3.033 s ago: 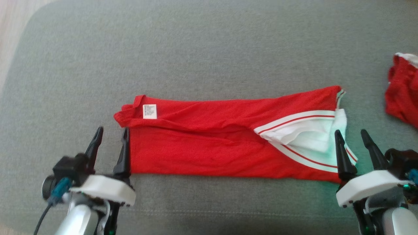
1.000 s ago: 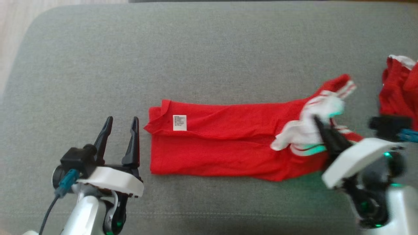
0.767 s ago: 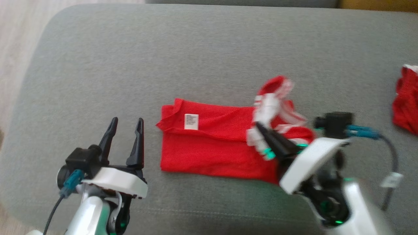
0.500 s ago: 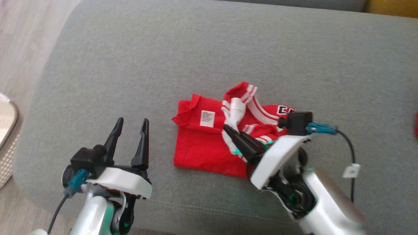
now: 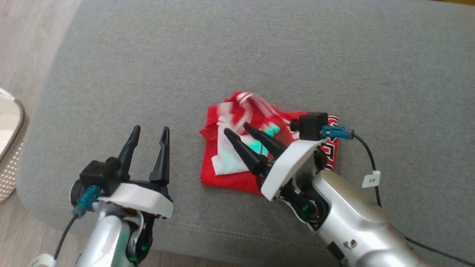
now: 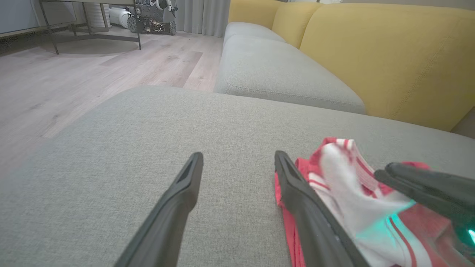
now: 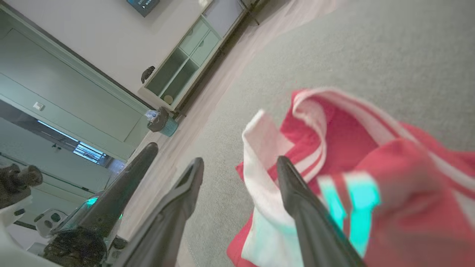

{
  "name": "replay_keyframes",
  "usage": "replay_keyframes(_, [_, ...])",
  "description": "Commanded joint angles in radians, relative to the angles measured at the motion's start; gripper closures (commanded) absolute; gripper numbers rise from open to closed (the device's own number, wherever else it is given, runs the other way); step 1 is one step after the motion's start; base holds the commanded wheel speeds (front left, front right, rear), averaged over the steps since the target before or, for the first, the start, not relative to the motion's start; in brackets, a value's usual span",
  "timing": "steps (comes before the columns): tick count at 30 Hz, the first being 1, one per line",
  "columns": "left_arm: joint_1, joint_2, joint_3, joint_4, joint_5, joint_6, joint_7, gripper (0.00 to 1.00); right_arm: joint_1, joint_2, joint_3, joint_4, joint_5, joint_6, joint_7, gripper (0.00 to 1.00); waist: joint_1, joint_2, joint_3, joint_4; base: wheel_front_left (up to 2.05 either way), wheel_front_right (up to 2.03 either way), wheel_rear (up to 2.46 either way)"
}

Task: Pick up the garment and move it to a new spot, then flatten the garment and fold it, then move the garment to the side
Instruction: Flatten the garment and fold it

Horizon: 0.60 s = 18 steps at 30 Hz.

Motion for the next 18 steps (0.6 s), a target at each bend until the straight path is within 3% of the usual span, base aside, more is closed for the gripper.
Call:
replay_keyframes(1, [-0.038,0.009,0.044,-0.028,0.012,-0.006,-0.012,0.00,-0.038,0.016,0.026,-0.038,-0.020,-0.001,-0.036,0.00,0.0000,0.0000,-0.003,-0.016,0.00,0.00,0.00])
replay_keyframes(8, [-0.026,0.019,0.065,-0.027,0.019,0.001,-0.012,0.00,-0.027,0.016,-0.032,-0.111,-0.122,-0.001,-0.119,0.00,0.0000,0.0000,-0.028,-0.070,0.00,0.00,0.00])
replay_keyframes(18, [0.006,0.054,0.090,-0.041,0.023,0.020,-0.007,0.00,0.175,-0.037,-0.391,-0.285,-0.373,-0.001,-0.129,0.00,0.0000,0.0000,-0.073,-0.139,0.00,0.00,0.00])
